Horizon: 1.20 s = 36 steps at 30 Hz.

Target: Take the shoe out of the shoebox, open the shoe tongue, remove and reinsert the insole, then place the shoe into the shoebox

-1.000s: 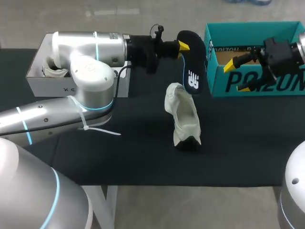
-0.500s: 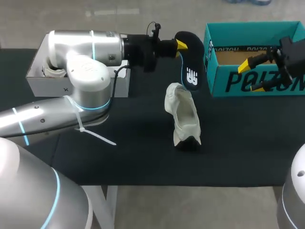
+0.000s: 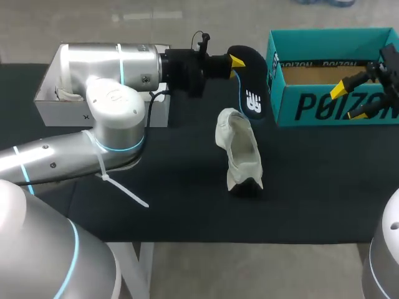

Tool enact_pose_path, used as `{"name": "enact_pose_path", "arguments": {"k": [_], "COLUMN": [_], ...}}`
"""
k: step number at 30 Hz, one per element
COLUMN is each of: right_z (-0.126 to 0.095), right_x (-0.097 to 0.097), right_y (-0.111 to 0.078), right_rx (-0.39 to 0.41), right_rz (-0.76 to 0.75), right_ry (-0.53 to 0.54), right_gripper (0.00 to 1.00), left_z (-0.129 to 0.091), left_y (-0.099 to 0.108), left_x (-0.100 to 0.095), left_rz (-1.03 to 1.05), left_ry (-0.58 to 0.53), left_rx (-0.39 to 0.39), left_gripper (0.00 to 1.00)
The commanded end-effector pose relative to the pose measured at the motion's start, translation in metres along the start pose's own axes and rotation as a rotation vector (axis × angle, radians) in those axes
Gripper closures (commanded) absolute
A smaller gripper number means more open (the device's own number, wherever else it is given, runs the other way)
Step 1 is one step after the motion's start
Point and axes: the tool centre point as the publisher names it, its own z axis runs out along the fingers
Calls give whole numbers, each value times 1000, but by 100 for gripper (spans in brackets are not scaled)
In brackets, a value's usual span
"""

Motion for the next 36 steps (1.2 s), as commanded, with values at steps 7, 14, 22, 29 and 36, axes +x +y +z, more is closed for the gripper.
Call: {"name": "enact_pose_path", "arguments": {"k": [7,14,22,29,36], "right_z": [-25,-22,-22,-22,-22], "right_x": [-16,-15,-15,-15,-15], "right_y": [5,5,5,5,5], "right_rx": [38,48,48,48,48], "right_rz": [-2,-4,-4,-4,-4], "right_ry": [5,10,10,10,10], "right_gripper": [0,0,0,0,0], "left_z": [-10,-11,-11,-51,-77], "left_y": [-8,-8,-8,-52,-88], "left_x": [-5,-5,-5,4,31], "left_rz": [-45,-45,-45,-240,-436], "left_ry": [26,27,27,234,405], "left_rx": [-24,-26,-26,28,88], "left_gripper": [100,100,100,100,100]}}
